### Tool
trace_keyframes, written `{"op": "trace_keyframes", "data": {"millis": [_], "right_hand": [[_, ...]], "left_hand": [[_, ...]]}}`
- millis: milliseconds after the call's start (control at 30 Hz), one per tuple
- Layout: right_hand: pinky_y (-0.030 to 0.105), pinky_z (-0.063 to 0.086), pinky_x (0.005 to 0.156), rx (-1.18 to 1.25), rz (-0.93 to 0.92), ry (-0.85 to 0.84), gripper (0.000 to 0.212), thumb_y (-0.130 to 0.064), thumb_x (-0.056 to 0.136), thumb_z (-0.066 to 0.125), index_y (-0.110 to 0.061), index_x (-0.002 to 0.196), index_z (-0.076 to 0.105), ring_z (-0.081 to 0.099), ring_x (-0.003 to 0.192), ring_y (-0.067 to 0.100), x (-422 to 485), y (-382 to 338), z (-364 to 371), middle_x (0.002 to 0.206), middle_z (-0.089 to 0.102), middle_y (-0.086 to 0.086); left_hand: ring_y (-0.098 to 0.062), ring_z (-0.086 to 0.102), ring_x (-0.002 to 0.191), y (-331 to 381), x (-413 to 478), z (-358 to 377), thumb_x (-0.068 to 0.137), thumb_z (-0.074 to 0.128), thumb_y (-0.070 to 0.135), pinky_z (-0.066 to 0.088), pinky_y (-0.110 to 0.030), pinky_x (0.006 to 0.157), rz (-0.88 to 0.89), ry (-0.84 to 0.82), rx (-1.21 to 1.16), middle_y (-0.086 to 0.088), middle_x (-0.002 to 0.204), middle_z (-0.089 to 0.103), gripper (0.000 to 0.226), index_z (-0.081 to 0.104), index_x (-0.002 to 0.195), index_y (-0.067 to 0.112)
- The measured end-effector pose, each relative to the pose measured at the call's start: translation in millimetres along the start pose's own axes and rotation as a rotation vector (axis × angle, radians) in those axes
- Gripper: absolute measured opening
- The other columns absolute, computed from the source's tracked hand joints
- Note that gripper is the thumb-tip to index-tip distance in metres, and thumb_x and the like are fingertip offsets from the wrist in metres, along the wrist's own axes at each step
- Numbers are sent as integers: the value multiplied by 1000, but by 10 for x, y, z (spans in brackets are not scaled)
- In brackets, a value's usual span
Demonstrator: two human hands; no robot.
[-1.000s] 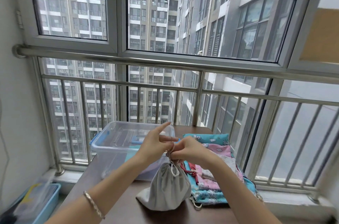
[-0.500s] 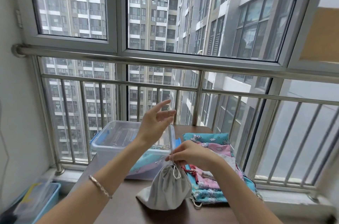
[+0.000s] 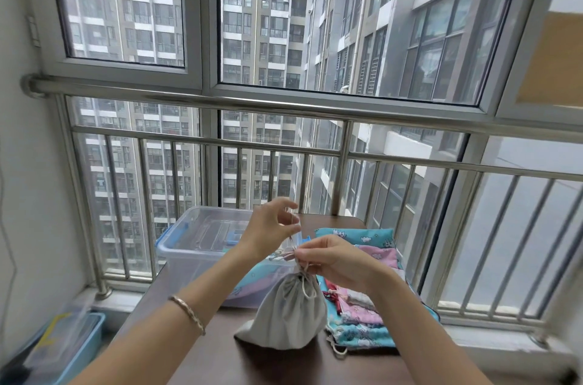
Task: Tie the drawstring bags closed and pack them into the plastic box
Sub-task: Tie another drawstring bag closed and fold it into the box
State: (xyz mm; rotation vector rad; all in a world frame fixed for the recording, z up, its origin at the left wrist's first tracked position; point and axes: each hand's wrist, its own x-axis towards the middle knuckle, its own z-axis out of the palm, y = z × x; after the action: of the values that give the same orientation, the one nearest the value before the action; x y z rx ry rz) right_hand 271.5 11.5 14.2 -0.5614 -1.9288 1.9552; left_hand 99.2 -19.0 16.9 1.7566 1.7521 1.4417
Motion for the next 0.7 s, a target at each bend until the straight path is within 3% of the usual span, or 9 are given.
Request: {"op": "trace_keyframes", "data": {"millis": [133,233,333,467,600,700], "right_hand": [[24,40,71,18,27,112,14,-9,88,65,-2,93,76,51,66,12,41,44,-21,66,60,3],[24,39,69,31,21,145,20,-2,92,59,-4,84,76,49,64,12,46,68,-45,64,61,2],[21,41,65,-3,34,166,19,3,92,55,0,87,73,52,64,11,47,101,-52,66,62,4],[20,44,66,-7,57,165,18,2,92,55,1,93,73,55,65,10,76,162,-41,70,64,5],[20,44,65,-3,46,130,23,6,92,52,0,93,74,57,65,11,54,146,-41,71,65,7],[26,45,76,-62,29,108,25,9,89,52,3,100,74,59,73,14,14,117,-59,84,67,15]], "left_hand": [[-26,66,62,26,-49,-56,89,64,32,59,-38,60,-62,53,89,-4,66,60,23,55,91,12],[-18,63,60,101,-199,-67,92,57,42,57,-36,63,-87,-165,169,-1,67,64,31,58,78,14],[-17,68,62,132,-335,-60,89,65,33,57,-28,59,-149,-317,13,-10,70,71,29,65,80,6],[-23,72,63,118,-402,-93,79,76,25,57,-26,57,-228,-197,-139,-18,71,72,27,63,79,1],[-24,71,58,146,-442,-105,75,80,32,60,-33,57,-226,-151,-33,-16,64,71,40,61,74,-3],[-22,69,55,178,-458,-153,74,79,37,59,-30,55,-209,-162,72,-12,60,70,42,66,69,-2]]}}
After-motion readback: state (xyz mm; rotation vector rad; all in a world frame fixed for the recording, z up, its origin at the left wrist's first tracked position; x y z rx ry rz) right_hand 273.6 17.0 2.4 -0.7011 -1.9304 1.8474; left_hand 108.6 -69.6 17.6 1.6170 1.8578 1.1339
